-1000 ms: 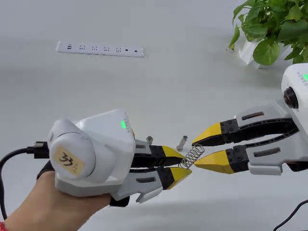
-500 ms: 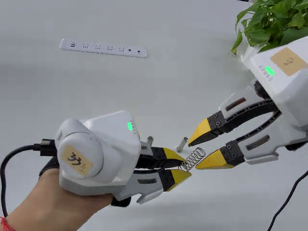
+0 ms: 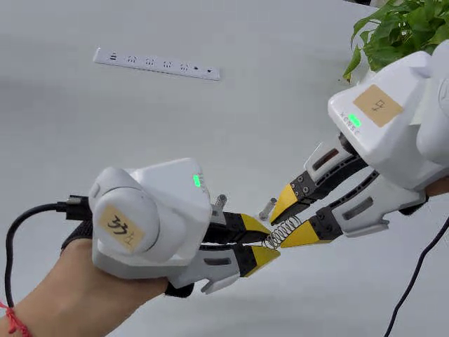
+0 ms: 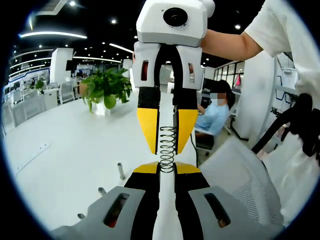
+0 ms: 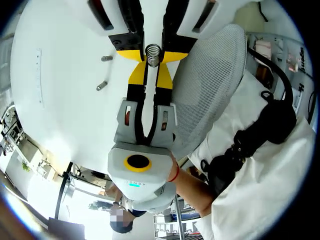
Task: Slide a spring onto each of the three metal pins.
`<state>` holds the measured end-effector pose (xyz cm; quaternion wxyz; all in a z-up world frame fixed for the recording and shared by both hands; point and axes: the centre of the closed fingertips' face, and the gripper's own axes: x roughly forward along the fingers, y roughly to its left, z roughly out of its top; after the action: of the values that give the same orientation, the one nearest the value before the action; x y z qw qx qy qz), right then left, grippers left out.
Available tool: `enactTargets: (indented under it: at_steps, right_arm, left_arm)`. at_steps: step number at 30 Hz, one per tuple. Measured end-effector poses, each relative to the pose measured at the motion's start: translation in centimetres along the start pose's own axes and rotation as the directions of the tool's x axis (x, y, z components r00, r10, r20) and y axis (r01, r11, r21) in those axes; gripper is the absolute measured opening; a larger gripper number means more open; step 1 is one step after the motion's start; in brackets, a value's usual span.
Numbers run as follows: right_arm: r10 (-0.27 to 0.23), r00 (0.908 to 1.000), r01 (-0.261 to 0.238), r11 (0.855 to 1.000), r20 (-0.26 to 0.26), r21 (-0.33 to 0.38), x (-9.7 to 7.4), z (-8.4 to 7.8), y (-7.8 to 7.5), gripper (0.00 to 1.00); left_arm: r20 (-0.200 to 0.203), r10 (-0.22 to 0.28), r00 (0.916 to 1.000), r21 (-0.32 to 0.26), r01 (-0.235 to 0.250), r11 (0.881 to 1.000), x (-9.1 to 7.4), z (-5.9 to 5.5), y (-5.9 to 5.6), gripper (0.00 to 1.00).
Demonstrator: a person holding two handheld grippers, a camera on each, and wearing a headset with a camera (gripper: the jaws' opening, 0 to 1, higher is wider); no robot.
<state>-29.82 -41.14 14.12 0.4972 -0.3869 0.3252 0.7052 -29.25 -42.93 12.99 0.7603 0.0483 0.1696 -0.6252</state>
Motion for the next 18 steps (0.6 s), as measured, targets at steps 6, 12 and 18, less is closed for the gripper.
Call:
enactTargets:
  at_steps: [6, 12, 18]
  right_arm:
    - [0.007, 0.9998, -0.007, 1.000, -0.019, -0.006, 0.24, -0.15, 0.08, 0.08]
    - [0.006, 0.9997, -0.006, 1.000, -0.023, 0.001, 0.36, 0.03, 0.23, 0.07]
    - [0.008, 0.9997, -0.008, 1.000, -0.022, 0.005, 0.62, 0.01, 0.24, 0.07]
  left_arm:
    - [0.004, 0.001, 1.0000, -0.005, -0.001, 1.000, -0.11, -0.10, 0.06, 0.06]
    - [0.007, 0.005, 1.0000, -0.006, -0.005, 1.000, -0.24, -0.23, 0.14, 0.07]
    - [0.005, 0.003, 1.0000, 0.000, -0.003, 1.000, -0.29, -0.47, 0.10, 0.07]
